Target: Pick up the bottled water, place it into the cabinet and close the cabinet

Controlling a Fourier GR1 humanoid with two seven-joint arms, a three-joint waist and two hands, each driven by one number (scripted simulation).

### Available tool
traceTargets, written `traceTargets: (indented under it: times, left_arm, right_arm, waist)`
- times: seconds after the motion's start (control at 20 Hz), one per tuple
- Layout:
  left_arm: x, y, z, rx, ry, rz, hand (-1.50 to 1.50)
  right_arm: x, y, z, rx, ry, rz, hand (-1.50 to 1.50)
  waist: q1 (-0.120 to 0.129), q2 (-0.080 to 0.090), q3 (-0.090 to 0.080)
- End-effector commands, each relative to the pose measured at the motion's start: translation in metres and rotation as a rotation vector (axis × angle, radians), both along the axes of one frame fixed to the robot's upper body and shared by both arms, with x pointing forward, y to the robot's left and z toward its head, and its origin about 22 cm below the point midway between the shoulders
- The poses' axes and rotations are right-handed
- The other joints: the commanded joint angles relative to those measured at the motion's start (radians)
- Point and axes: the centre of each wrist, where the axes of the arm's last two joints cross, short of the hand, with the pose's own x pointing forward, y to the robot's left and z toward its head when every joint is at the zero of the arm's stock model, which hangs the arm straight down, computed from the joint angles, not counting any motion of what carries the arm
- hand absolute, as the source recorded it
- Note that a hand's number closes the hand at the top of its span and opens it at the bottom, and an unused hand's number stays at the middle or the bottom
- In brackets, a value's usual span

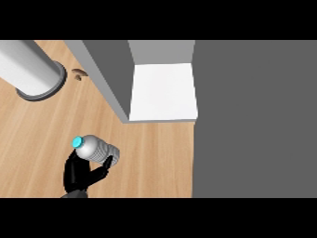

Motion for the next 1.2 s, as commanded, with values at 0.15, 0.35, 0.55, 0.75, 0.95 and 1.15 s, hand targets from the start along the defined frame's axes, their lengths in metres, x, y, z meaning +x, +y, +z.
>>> traceTargets:
  times: [0.15, 0.35, 0.55, 0.75, 0.95, 1.15]
  left_arm:
    - [0.010, -0.002, 0.000, -0.070, -0.004, -0.053, 1.50]
    - [-0.003, 0.000, -0.006, -0.042, -0.024, -0.125, 1.50]
    - [-0.005, -0.019, -0.005, -0.021, -0.058, -0.172, 1.50]
    - [0.007, -0.022, 0.007, -0.067, -0.051, -0.230, 1.50]
    - [0.022, -0.043, 0.025, -0.103, -0.056, -0.253, 1.50]
    - [0.043, -0.065, 0.057, -0.093, -0.044, -0.287, 1.50]
  right_arm:
    - [-0.006, -0.002, 0.019, 0.020, -0.038, 0.005, -1.50]
    - [-0.001, -0.003, 0.024, 0.004, -0.046, 0.010, -1.50]
    - [0.003, 0.002, 0.010, 0.018, -0.043, -0.008, -1.50]
    - [-0.006, 0.005, 0.021, 0.009, -0.024, 0.015, -1.50]
    - [-0.001, -0.003, 0.014, 0.015, -0.004, -0.001, -1.50]
    - [0.000, -0.001, 0.017, 0.021, -0.036, -0.010, -1.50]
  waist:
    - [-0.007, 0.013, -0.025]
    - [0.006, 0.014, -0.025]
    - [0.007, 0.011, -0.024]
    - [0.006, 0.006, -0.023]
    - [0.010, 0.007, -0.023]
    - [0.010, 0.007, -0.023]
